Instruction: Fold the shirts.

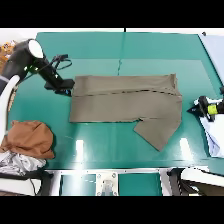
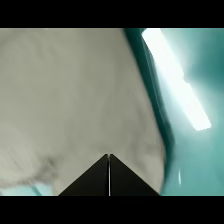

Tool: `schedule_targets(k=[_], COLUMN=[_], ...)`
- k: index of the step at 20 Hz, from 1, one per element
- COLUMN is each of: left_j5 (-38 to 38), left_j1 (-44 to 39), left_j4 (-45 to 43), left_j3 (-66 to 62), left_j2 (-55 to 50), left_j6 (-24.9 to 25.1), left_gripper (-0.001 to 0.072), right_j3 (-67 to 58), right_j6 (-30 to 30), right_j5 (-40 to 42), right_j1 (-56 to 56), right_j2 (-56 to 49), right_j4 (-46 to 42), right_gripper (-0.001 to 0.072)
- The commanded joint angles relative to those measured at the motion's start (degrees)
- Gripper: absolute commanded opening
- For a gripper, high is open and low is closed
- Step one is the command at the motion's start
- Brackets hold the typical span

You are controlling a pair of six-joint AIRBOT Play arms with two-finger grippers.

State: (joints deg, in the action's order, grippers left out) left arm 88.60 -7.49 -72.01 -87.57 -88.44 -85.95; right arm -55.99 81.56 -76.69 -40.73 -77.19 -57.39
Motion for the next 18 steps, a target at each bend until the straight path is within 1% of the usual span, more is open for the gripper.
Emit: schedule_targets(k=[1, 2, 4, 5, 7, 8, 9, 10, 11, 12, 14, 16, 18], left_j5=[-6.86, -9.62, -14.97, -16.90, -20.63, -22.43, -24.17, -26.88, -30.18, -33.94, -40.85, -47.69, -56.15], left_j1=[-0.59, -0.61, -0.59, -0.59, -0.61, -0.61, -0.61, -0.61, -0.61, -0.61, -1.29, -4.83, -10.49], left_j4=[0.42, 0.39, 0.33, 0.31, 0.44, 0.46, 0.66, 1.49, 3.91, 7.87, 15.89, 20.02, 21.62], left_j3=[18.36, 24.30, 34.01, 37.81, 44.11, 46.53, 48.41, 50.31, 52.33, 54.62, 58.75, 62.29, 65.24], left_j2=[13.84, 18.49, 26.86, 30.29, 35.34, 36.70, 37.27, 37.22, 37.20, 37.20, 37.20, 37.20, 36.85], left_j6=[-2.01, -3.26, -5.84, -7.82, -14.53, -15.93, -16.87, -19.45, -20.52, -20.44, -18.51, -18.60, -19.96], left_gripper=[0.0021, 0.0021, 0.0022, 0.0022, 0.0025, 0.0157, 0.0512, 0.0713, 0.0698, 0.0698, 0.0698, 0.0698, 0.0697], right_j3=[15.52, 19.08, 24.74, 27.19, 31.36, 32.92, 34.29, 35.32, 35.76, 35.85, 35.76, 35.39, 35.36], right_j6=[4.70, 5.29, 5.27, 5.27, 6.60, 6.54, 6.51, 6.49, 6.25, 5.64, 3.32, 0.37, -1.20], right_j5=[2.19, 2.16, 2.25, 3.34, 7.10, 9.11, 11.21, 13.49, 15.30, 17.14, 20.61, 21.35, 20.96], right_j1=[-0.11, -0.11, -0.09, -0.09, -0.07, -0.07, 0.02, 0.31, 0.85, 1.73, 3.63, 5.29, 6.67], right_j2=[12.31, 14.03, 14.49, 14.49, 14.49, 14.49, 14.47, 14.40, 14.01, 13.38, 12.13, 10.91, 10.73], right_j4=[-2.80, -2.80, -2.71, -2.71, -2.62, -2.12, -1.51, -0.68, 0.61, 2.43, 7.50, 12.57, 13.84], right_gripper=[0.0018, 0.0073, 0.0634, 0.0635, 0.0635, 0.0635, 0.0635, 0.0635, 0.0635, 0.0635, 0.0635, 0.0635, 0.0634])
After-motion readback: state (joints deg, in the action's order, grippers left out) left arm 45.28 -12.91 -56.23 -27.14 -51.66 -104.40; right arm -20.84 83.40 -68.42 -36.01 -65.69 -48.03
